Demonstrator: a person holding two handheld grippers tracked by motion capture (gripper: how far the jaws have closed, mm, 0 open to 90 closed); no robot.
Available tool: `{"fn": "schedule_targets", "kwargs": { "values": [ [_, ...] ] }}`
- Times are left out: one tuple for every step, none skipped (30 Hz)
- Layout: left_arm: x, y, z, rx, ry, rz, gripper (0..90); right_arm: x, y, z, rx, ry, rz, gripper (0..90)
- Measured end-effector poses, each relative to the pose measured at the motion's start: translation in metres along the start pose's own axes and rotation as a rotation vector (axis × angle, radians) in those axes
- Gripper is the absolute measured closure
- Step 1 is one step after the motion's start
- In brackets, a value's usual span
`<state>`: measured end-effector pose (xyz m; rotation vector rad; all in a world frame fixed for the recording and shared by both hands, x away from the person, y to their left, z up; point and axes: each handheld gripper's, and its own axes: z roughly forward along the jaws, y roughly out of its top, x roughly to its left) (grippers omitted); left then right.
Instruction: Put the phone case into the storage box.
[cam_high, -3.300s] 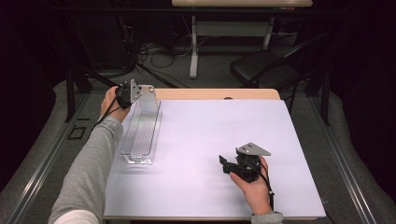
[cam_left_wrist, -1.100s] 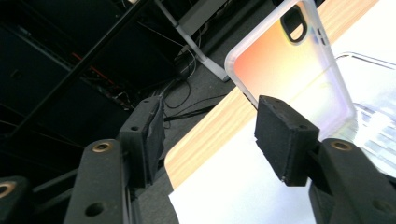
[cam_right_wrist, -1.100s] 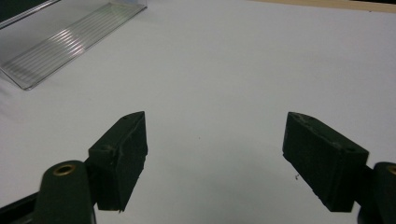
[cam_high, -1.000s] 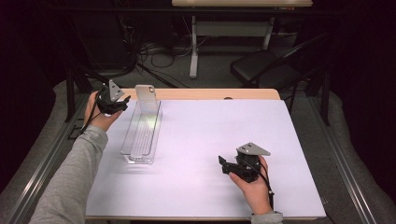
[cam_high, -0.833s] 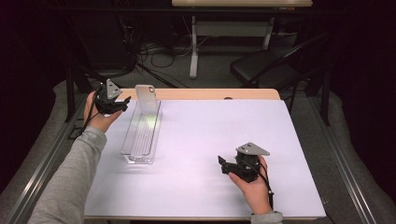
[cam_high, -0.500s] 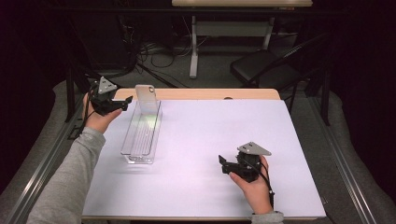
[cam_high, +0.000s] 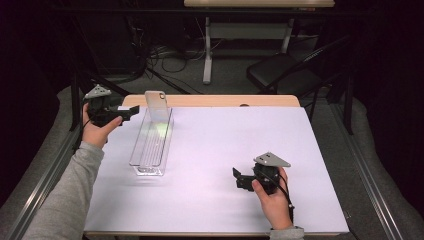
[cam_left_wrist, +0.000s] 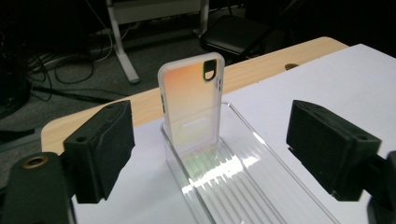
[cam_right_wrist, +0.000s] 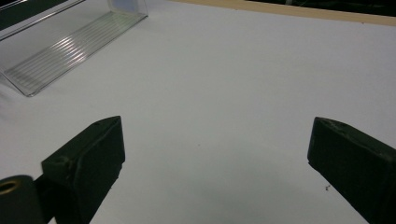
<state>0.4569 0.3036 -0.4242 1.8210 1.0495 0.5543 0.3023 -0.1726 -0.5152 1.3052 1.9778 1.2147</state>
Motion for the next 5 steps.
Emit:
{"fn": "schedule_targets", "kwargs": {
  "values": [
    [0.0001,-0.0019,-0.0026,-0.005,-0.011,-0.012,15.5,0.0000,0.0002,0.0000,0.001,0.001,-0.003,2.7],
    [0.0002,-0.0030,-0.0039,-0.008,-0.019,-0.020,15.4,0.0004,0.0004,0.0001,-0.001,0.002,-0.001,2.1],
    [0.0002,-0.0044,-0.0055,-0.006,-0.024,-0.026,15.0,0.0005,0.0005,0.0000,-0.001,0.003,-0.001,1.4],
    [0.0002,-0.0057,-0.0069,-0.005,-0.029,-0.030,14.0,0.0009,0.0007,-0.0001,0.002,0.006,0.002,0.3],
    [0.0001,-0.0067,-0.0081,-0.004,-0.030,-0.032,13.8,0.0009,0.0010,0.0000,0.003,0.010,-0.002,0.0]
  ]
}}
